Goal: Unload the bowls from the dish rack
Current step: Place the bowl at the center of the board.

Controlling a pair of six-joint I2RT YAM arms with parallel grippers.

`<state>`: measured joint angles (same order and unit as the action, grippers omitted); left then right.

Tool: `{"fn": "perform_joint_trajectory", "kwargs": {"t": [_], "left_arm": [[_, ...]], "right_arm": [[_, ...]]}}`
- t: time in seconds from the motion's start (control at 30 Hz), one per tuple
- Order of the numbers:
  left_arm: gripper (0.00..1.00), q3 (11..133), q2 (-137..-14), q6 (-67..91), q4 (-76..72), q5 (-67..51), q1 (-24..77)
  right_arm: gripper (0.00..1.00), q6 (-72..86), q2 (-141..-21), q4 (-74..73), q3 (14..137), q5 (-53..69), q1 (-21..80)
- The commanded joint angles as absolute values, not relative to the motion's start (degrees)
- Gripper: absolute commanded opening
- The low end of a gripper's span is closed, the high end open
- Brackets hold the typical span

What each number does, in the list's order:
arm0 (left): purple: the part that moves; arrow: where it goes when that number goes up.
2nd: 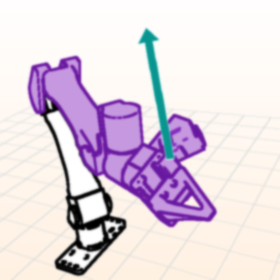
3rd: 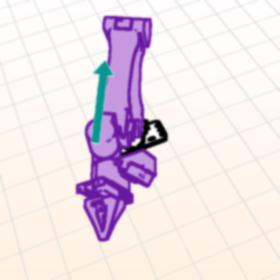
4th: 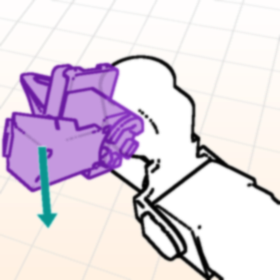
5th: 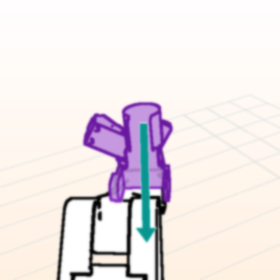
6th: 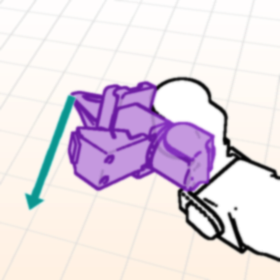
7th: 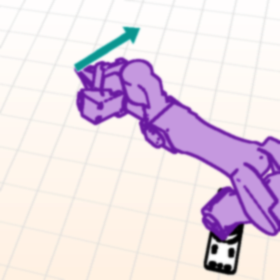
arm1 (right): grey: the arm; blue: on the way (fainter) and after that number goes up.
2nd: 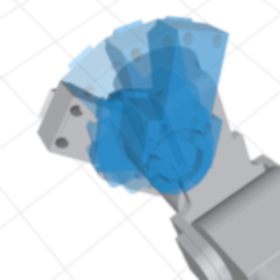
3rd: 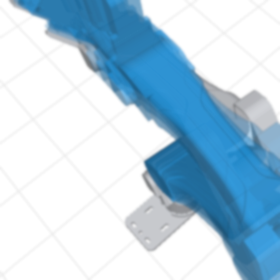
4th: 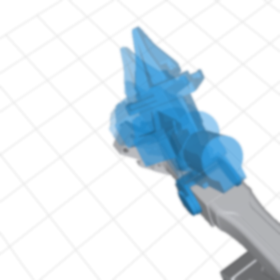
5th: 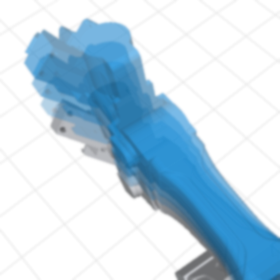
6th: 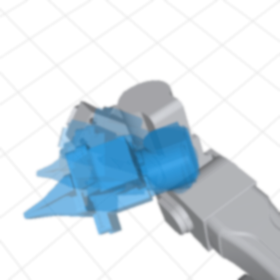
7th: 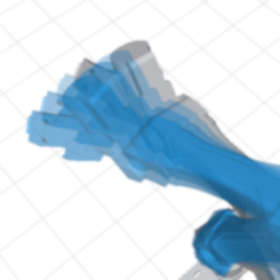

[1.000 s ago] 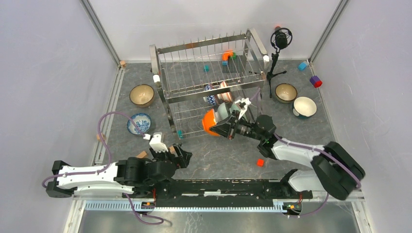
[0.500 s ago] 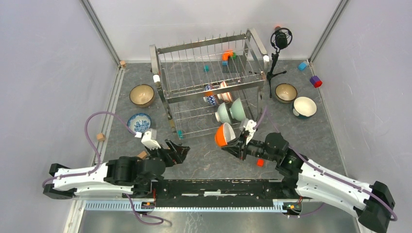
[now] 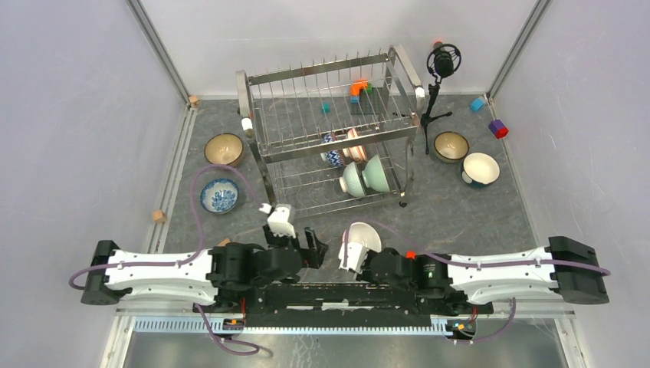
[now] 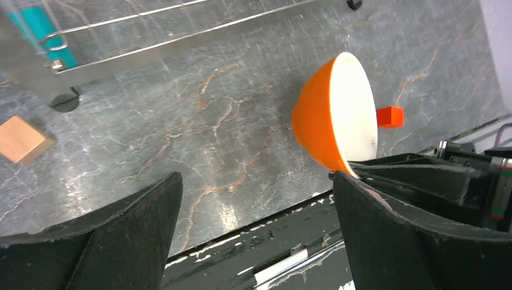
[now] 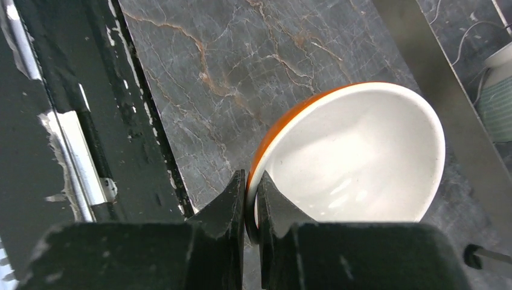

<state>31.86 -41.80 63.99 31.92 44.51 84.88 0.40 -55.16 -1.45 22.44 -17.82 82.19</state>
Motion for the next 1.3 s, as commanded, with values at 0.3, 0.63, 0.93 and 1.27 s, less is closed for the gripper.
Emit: {"fn": "perform_joint_trajectory", "kwargs": {"t": [0.3, 0.63, 0.93, 1.27], "left_arm": [[1.00, 38.4, -50.9, 54.8, 26.6, 40.0, 84.9], [0.91, 43.2, -58.0, 47.6, 28.8, 32.2, 84.8], [0.74, 48.7, -67.5, 43.9, 32.4, 26.0, 84.9], [0.56, 53.2, -74.4, 41.7, 37.1, 22.8, 84.9]], "right_arm": [[0.00, -9.6, -58.1, -2.8, 25.7, -32.4, 97.4], [0.00, -11.1, -66.4, -13.5, 31.7, -34.3, 106.3], [0.00, -11.3, -70.3, -17.0, 34.7, -33.7, 108.8], [0.00, -11.4, -71.3, -19.4, 36.4, -32.0, 108.8]]}}
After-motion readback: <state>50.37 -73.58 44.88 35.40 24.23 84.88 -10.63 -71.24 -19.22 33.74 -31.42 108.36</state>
